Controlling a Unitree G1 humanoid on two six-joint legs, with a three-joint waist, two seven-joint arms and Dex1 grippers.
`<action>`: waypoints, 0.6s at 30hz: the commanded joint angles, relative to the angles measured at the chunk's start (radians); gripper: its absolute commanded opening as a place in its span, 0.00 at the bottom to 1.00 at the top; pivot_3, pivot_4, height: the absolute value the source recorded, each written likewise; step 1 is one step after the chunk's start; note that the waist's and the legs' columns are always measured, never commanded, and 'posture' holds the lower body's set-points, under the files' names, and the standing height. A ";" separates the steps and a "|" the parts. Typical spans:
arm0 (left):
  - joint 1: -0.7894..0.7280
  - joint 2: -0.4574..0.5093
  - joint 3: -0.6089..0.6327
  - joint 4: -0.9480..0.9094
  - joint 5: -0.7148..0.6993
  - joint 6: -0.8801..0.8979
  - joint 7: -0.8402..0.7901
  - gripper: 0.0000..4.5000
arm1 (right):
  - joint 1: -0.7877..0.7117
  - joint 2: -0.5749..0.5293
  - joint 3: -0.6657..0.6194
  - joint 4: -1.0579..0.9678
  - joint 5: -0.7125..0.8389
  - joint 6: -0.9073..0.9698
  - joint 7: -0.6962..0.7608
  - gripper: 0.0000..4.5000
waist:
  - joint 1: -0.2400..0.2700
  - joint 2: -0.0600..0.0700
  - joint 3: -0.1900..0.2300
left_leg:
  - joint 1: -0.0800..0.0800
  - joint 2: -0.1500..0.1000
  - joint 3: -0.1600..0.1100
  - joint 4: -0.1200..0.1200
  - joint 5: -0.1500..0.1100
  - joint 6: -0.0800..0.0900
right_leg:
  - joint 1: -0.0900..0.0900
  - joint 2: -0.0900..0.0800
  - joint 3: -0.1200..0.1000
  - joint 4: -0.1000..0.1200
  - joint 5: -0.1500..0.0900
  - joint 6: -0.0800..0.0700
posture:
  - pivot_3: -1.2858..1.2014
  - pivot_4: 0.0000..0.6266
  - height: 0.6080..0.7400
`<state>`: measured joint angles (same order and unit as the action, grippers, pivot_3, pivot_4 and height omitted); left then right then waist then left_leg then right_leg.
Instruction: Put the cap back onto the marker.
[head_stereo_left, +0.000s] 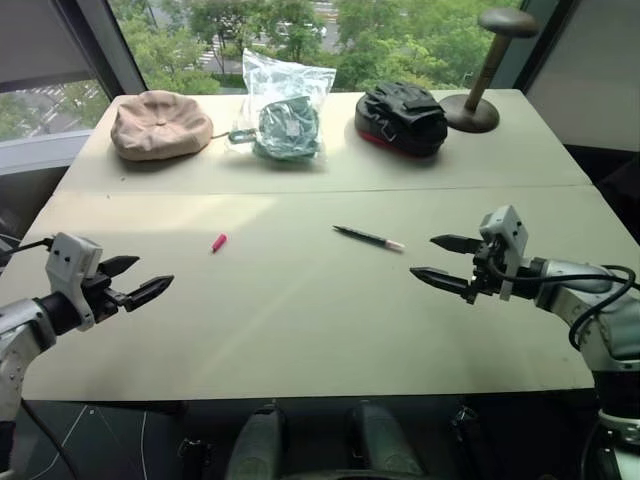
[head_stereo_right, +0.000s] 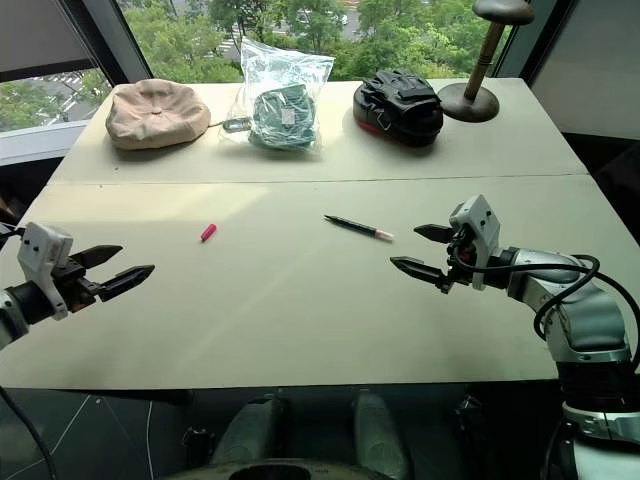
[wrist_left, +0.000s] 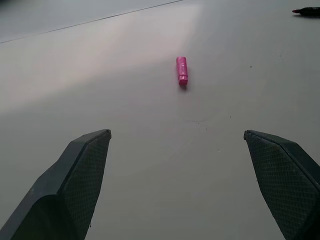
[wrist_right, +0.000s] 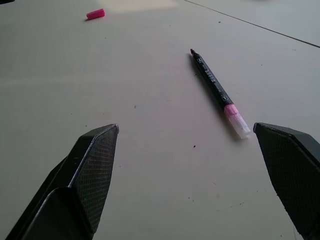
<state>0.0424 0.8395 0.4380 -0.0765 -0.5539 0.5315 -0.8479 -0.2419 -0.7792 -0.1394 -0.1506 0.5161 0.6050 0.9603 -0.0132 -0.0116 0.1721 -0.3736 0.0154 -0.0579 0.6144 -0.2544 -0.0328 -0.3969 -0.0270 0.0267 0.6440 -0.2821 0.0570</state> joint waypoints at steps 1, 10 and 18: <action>-0.012 -0.009 0.018 0.002 0.008 -0.028 0.004 0.99 | -0.015 0.002 -0.017 -0.024 0.003 -0.010 -0.015 1.00 | -0.001 0.000 0.000 | 0.000 0.000 0.000 0.000 0.000 0.000 | 0.000 0.000 0.000 0.000 0.000 0.000 | 0.52 0.24 1.00; -0.018 -0.056 0.012 -0.028 0.003 -0.020 0.036 0.99 | -0.030 0.018 -0.004 -0.027 -0.005 -0.014 -0.051 1.00 | 0.000 0.000 0.000 | 0.000 0.000 0.000 0.000 0.000 0.000 | 0.000 0.000 0.000 0.000 0.000 0.001 | 0.52 0.24 1.00; -0.028 -0.051 0.014 -0.014 0.004 -0.024 0.038 0.99 | -0.026 0.019 -0.002 -0.031 -0.012 -0.022 -0.077 1.00 | 0.000 0.000 0.000 | 0.000 0.000 0.000 0.000 0.000 0.000 | 0.000 0.000 0.000 0.000 0.000 0.000 | 0.52 0.24 1.00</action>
<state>0.0260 0.7796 0.4351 -0.0808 -0.5527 0.5191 -0.8095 -0.2555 -0.7635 -0.1294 -0.1506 0.5115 0.6020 0.8898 -0.0131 -0.0116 0.1721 -0.3739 0.0153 -0.0577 0.6144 -0.2544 -0.0329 -0.3970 -0.0270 0.0268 0.6437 -0.2819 0.0575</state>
